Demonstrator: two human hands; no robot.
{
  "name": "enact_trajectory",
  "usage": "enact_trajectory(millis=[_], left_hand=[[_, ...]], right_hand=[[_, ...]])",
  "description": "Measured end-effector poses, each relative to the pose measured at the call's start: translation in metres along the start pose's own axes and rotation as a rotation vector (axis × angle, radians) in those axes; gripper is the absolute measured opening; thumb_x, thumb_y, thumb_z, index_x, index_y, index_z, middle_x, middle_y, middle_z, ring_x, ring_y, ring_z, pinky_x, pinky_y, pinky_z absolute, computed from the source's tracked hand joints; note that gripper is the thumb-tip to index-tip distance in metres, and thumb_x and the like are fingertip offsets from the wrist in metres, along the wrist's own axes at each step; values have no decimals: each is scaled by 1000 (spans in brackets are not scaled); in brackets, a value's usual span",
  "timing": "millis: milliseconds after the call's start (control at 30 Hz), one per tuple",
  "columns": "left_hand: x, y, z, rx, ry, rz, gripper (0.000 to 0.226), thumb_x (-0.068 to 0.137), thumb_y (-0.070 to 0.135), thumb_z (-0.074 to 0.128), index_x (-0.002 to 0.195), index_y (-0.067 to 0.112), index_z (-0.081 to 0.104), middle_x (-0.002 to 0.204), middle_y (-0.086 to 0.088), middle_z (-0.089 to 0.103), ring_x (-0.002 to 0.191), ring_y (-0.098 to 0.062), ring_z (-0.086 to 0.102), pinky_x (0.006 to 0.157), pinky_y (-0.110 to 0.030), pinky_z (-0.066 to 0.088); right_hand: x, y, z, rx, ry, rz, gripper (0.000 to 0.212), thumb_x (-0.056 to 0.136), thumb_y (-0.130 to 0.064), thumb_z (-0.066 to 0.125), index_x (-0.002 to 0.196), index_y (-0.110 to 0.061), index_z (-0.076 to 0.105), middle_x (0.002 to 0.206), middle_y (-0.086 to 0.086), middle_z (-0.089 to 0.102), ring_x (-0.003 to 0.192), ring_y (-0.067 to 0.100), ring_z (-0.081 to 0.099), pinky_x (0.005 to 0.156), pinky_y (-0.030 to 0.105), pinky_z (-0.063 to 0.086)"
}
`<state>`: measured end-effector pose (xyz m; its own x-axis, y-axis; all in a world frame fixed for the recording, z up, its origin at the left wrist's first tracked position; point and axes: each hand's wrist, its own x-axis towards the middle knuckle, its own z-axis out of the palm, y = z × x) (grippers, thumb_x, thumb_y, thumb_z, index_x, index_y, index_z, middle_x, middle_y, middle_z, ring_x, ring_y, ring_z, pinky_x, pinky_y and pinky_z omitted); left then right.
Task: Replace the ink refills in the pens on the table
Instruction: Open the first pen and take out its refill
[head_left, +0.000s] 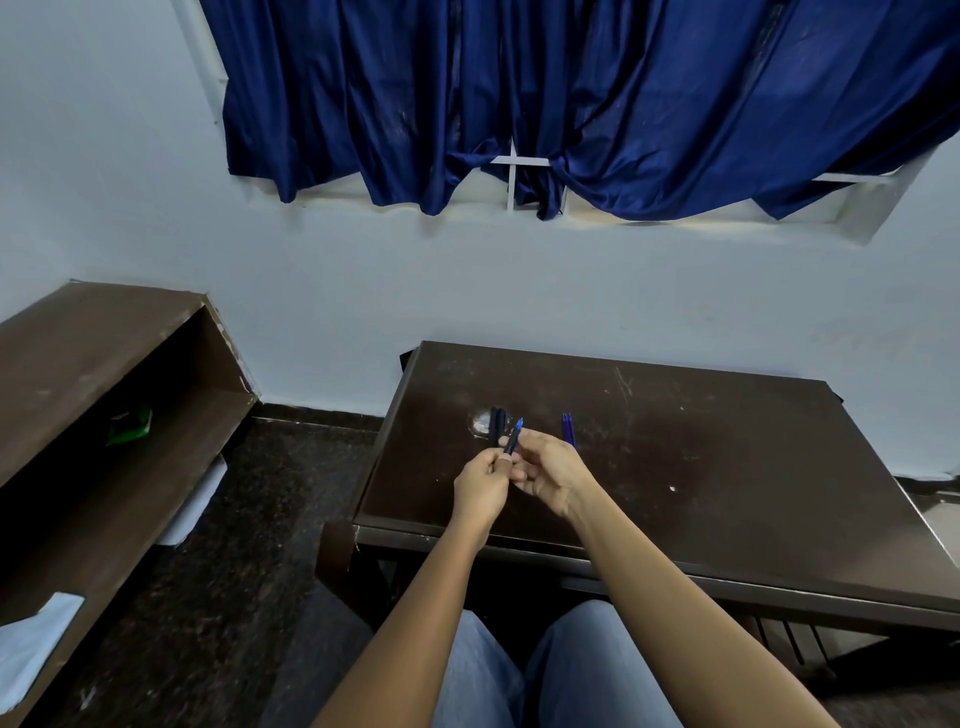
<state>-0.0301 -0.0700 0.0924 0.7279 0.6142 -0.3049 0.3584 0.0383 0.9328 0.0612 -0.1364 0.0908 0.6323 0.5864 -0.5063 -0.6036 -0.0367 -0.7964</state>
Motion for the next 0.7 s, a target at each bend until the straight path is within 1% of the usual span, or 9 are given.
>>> enact_trajectory(millis=[100, 200, 267, 367, 433, 500, 600, 667, 700], left_hand=[[4, -3, 2, 5, -11, -15, 19, 97, 24, 47, 100, 22, 66, 76, 9, 63, 75, -10, 52, 75, -33, 43], [8, -7, 4, 0, -18, -28, 19, 97, 24, 47, 101, 25, 65, 78, 8, 64, 71, -7, 50, 89, -46, 50], [11, -9, 5, -9, -21, -31, 19, 97, 23, 47, 103, 27, 64, 80, 7, 64, 69, -10, 54, 95, -49, 48], [14, -14, 7, -9, -39, -53, 19, 96, 24, 48, 108, 26, 63, 87, 4, 65, 102, -34, 62, 95, -49, 48], [17, -19, 8, 2, -57, -68, 23, 94, 26, 51, 113, 24, 63, 96, -3, 67, 109, -37, 59, 95, -50, 48], [20, -22, 8, 4, -60, -89, 28, 92, 27, 53, 118, 24, 61, 106, -10, 68, 94, -31, 63, 95, -51, 48], [28, -26, 7, -11, -63, -122, 28, 91, 25, 55, 118, 27, 58, 99, -4, 65, 71, -9, 50, 94, -51, 48], [33, -27, 6, -14, -72, -150, 30, 89, 24, 56, 119, 27, 58, 98, -2, 65, 70, -7, 49, 83, -46, 51], [35, -27, 6, -23, -73, -158, 31, 90, 24, 56, 120, 26, 58, 99, -3, 65, 68, -7, 49, 74, -38, 49]], right_hand=[[1, -1, 0, -35, 27, -10, 6, 91, -13, 59, 90, -11, 65, 60, 2, 57, 44, 9, 46, 52, 24, 43], [6, -3, 1, 22, 51, 6, 28, 95, 0, 42, 104, -9, 66, 74, 5, 65, 50, 10, 52, 51, 25, 38], [10, -4, 2, 55, 43, 21, 31, 96, 1, 39, 108, -9, 65, 88, 6, 70, 58, 13, 54, 50, 26, 37], [18, 1, 1, 15, 40, 46, 8, 92, -8, 57, 96, -9, 64, 75, 6, 60, 53, 13, 51, 41, 23, 38], [25, 5, 0, -3, 82, 64, 3, 90, -6, 60, 91, -9, 62, 66, 5, 54, 48, 13, 50, 37, 23, 39], [31, 7, -1, 28, 122, 78, 12, 92, 0, 54, 95, -7, 63, 68, 5, 59, 50, 15, 53, 38, 23, 40], [37, 8, -3, 82, 129, 107, 24, 95, 4, 45, 101, -9, 63, 87, 2, 70, 67, 15, 66, 50, 25, 50], [43, 8, -3, 116, 119, 132, 26, 96, 5, 42, 105, -9, 62, 93, 1, 71, 75, 15, 68, 56, 27, 53], [46, 7, -2, 132, 116, 140, 27, 95, 5, 41, 106, -9, 61, 93, 1, 71, 77, 16, 68, 59, 28, 51]])
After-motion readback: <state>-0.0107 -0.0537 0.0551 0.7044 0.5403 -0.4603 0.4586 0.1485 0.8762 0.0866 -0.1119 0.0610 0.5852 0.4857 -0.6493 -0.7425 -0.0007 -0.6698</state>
